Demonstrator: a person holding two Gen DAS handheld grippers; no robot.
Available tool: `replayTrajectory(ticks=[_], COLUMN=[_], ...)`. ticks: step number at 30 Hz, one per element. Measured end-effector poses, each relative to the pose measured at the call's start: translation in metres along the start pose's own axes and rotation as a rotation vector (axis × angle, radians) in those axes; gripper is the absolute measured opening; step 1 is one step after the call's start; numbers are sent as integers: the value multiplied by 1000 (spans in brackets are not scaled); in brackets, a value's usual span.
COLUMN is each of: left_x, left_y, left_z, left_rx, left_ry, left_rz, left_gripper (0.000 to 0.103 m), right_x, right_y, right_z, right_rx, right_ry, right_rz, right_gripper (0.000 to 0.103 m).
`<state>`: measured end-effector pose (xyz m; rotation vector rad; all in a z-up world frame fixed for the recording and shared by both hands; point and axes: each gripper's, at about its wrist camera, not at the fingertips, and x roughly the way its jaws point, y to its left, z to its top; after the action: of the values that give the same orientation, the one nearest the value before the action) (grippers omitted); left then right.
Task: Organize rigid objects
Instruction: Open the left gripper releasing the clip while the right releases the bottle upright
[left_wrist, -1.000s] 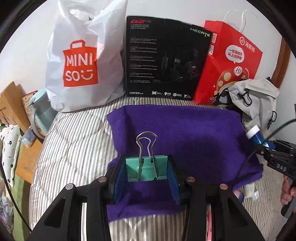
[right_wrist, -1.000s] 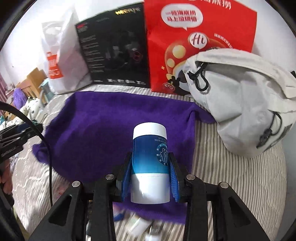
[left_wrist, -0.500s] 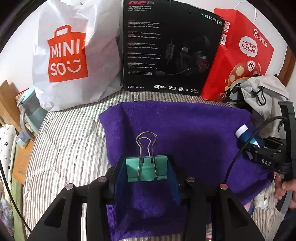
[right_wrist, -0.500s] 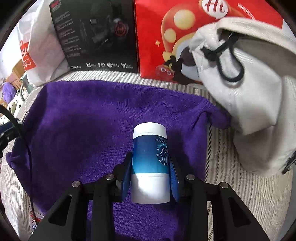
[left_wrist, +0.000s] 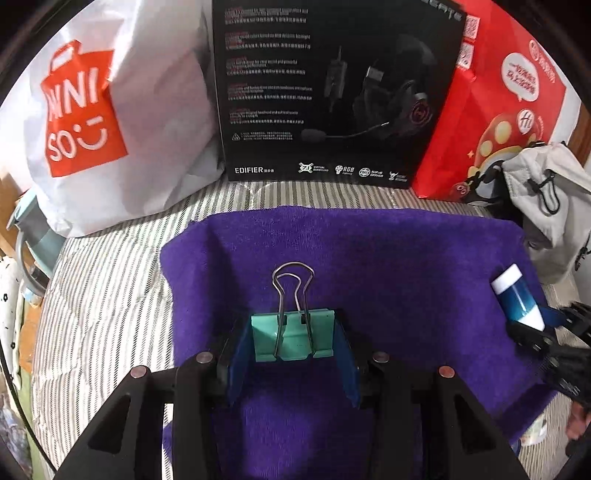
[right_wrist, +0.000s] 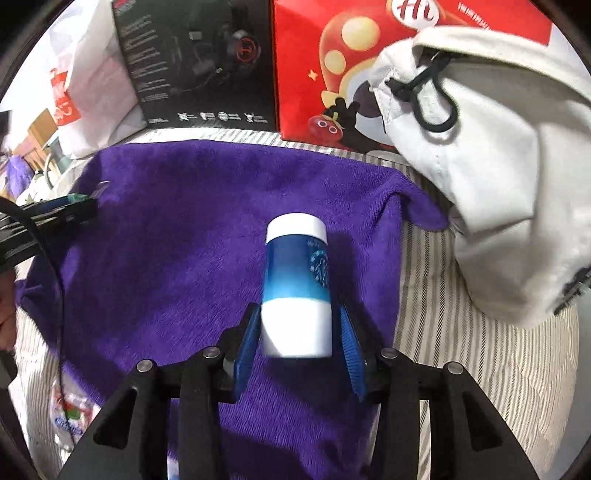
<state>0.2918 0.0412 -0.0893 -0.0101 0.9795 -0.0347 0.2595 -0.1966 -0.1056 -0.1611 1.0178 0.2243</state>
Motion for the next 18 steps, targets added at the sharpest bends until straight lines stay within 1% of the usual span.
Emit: replayTrajectory(ticks=[1,3,6,7,12,15,17,18], left_x=[3,10,17,16,15,15,15,14], left_y=[-1,-5,-8,-8,-7,-7,-7,-8], left_z=[1,1,-3,-4,-5,-7,-9,-11], left_rx=[5,19,25,25,22,27,23,24], left_ry=[7,19,43,32,34,36,42,45], left_rz=[4,14,23,25,23,21,23,23], left_gripper=[40,40,40,40,40,43,50,51], right_x=[-6,-15,-35,-41,-68,-85,-95,-99], right_y=[0,0,0,1,4,4,6,6], right_z=[-3,-7,-18,-22,-42,-54,-61,-63], right_rx=[-4,-13,-10,-9,-2,10,15,15], right_ry=[-7,-18,-40,-47,-69,-90,-105,-111], right_rz=[-10,-29,-24,-23,-14,1,1,2], right_gripper=[44,51,53,53,55,56,58,59])
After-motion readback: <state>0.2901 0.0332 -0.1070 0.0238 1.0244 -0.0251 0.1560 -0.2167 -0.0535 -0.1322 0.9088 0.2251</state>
